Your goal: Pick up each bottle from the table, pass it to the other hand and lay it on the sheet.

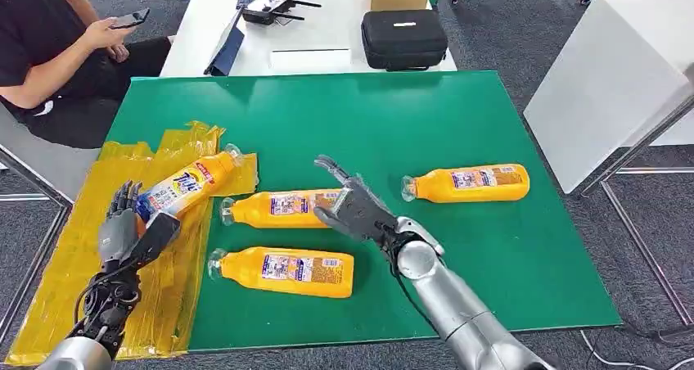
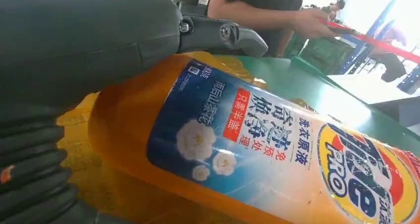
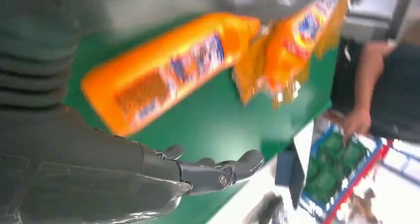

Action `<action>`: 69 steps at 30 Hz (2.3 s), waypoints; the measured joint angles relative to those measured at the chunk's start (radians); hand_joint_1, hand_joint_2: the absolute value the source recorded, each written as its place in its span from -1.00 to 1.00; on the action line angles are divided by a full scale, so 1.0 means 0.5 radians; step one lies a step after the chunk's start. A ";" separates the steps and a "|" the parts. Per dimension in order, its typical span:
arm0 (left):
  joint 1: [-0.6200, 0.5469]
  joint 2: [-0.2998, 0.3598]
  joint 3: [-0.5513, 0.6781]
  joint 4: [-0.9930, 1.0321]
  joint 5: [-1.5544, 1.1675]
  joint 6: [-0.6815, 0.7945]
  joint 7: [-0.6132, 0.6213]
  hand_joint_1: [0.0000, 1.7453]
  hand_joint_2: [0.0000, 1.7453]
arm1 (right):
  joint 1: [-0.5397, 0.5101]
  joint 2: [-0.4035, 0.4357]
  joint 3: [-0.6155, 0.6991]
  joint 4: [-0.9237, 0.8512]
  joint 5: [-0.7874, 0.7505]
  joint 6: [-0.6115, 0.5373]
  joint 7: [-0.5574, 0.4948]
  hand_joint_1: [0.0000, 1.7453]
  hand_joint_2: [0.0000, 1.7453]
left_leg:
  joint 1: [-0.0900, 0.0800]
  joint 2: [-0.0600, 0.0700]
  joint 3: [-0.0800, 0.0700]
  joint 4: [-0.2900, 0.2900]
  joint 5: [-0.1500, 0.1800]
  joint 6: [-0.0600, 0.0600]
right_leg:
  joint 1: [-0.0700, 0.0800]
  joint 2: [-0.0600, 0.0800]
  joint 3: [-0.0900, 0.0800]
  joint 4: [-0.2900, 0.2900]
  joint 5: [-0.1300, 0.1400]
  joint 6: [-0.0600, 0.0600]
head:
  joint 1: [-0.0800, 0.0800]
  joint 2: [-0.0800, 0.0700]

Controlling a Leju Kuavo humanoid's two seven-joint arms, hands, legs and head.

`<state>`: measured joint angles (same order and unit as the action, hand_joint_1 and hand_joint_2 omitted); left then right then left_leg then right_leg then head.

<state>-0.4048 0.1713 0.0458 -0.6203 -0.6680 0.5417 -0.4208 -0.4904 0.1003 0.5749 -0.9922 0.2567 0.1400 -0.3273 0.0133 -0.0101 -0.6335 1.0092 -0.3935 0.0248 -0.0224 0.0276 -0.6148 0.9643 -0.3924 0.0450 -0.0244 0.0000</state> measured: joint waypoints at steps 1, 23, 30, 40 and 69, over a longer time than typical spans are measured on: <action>0.004 0.001 0.002 -0.013 0.005 -0.002 -0.005 -1.00 -1.00 | 0.008 0.007 0.022 0.007 0.002 0.002 0.009 -1.00 -1.00 | 0.000 0.000 -0.001 0.000 0.000 0.000 | 0.000 0.000 0.000 0.000 0.000 0.000 | 0.000 0.000; 0.290 0.001 0.156 -0.845 0.883 0.043 -0.383 -1.00 -1.00 | -0.012 0.220 0.354 0.369 0.182 -0.098 0.429 -1.00 1.00 | 0.002 0.002 -0.007 0.000 0.000 -0.001 | 0.003 0.001 -0.009 0.000 0.000 0.000 | 0.000 0.000; 0.322 0.001 0.180 -0.928 0.934 0.077 -0.420 -1.00 -1.00 | -0.022 0.270 0.395 0.460 0.212 -0.133 0.465 -1.00 1.00 | 0.002 0.002 -0.009 0.000 0.000 -0.001 | 0.003 0.001 -0.010 0.000 0.000 -0.001 | 0.001 0.000; 0.382 0.007 0.199 -0.980 0.961 0.136 -0.403 -1.00 -1.00 | -0.002 0.297 0.557 0.427 0.611 -0.273 0.840 -1.00 1.00 | 0.002 0.002 -0.009 0.000 -0.001 -0.001 | 0.003 0.001 -0.011 0.000 -0.001 -0.001 | 0.001 0.000; 0.376 0.053 0.245 -0.953 1.049 0.115 -0.435 -1.00 -1.00 | 0.042 0.214 0.893 0.413 1.279 -0.076 1.186 1.00 1.00 | 0.002 0.006 0.006 -0.001 -0.004 -0.005 | 0.004 0.003 -0.021 -0.001 -0.006 -0.008 | 0.001 0.000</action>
<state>-0.2168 0.1976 0.1682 -1.0968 -0.1434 0.5993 -0.6382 -0.4696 0.2075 1.0216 -0.7855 0.8961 0.1022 0.2655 0.0144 -0.0071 -0.6304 1.0088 -0.3956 0.0222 -0.0205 0.0292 -0.6256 0.9640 -0.3952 0.0410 -0.0240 0.0000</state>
